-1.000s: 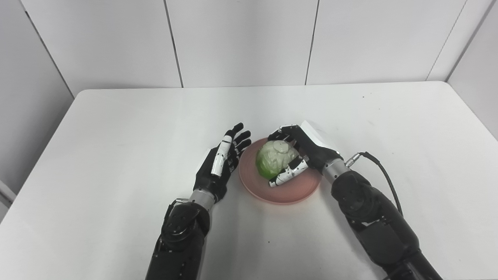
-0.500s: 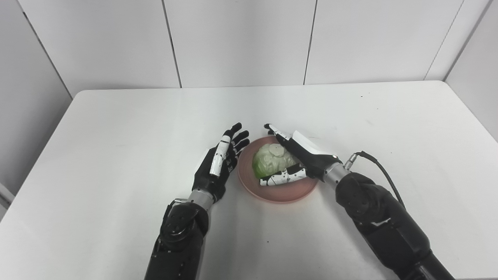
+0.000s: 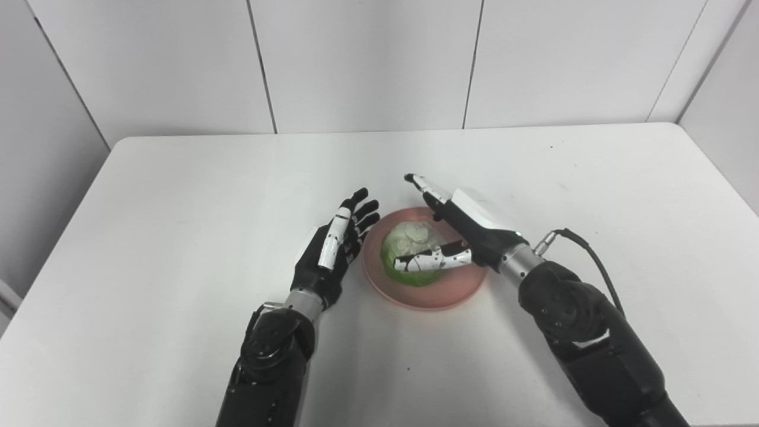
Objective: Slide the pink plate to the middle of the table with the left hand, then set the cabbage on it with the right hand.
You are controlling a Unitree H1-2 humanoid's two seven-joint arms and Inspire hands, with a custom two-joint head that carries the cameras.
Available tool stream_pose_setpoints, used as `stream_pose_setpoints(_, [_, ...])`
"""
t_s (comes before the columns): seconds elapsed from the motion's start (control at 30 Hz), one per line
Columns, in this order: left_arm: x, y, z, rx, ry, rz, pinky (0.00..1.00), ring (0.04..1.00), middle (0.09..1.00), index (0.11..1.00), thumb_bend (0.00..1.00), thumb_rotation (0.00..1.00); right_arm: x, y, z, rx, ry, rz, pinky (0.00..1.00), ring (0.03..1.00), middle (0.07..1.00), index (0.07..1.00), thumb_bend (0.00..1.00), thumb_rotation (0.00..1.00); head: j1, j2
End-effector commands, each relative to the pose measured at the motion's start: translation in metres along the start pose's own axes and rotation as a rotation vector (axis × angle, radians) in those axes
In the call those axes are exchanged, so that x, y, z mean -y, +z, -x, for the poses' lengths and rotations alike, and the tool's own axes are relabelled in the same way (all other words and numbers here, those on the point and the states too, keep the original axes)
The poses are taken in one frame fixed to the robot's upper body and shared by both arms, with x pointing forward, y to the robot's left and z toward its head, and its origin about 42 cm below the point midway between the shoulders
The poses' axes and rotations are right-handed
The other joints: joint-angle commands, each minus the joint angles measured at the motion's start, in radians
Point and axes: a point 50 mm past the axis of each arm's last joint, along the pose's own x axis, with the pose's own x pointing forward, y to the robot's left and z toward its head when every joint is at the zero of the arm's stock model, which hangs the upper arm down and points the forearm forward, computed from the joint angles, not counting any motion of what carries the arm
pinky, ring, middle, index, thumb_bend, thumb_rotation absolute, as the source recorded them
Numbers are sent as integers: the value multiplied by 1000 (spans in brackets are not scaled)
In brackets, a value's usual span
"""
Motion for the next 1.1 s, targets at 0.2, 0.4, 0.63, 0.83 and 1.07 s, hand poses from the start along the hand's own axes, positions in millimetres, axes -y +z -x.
stream_pose_setpoints(0.2, [-10,-18,10,-54,49,30,879,888,895,896,420,1000,19,15,15,140,-402,-137,873,962,1000,1000,953,969,-11,-15])
stream_pose_setpoints(0.4, [-14,-19,18,7,80,1,905,911,919,916,427,1000,2,-7,24,63,-516,-437,977,998,1000,1000,797,1000,-20,-20])
stream_pose_setpoints(0.63, [-21,-21,30,65,109,-38,925,929,947,960,429,1000,-31,-32,46,-80,-535,-578,976,1000,1000,1000,737,1000,-26,-20])
stream_pose_setpoints(0.83, [-26,-25,43,82,127,-71,952,945,963,969,427,1000,-58,-43,62,-135,-523,-646,970,995,1000,1000,592,1000,-30,-25])
stream_pose_setpoints(1.07, [-30,-28,46,73,142,-94,950,946,959,960,417,1000,-76,-49,62,-174,-505,-693,982,990,990,984,416,1000,-20,-27])
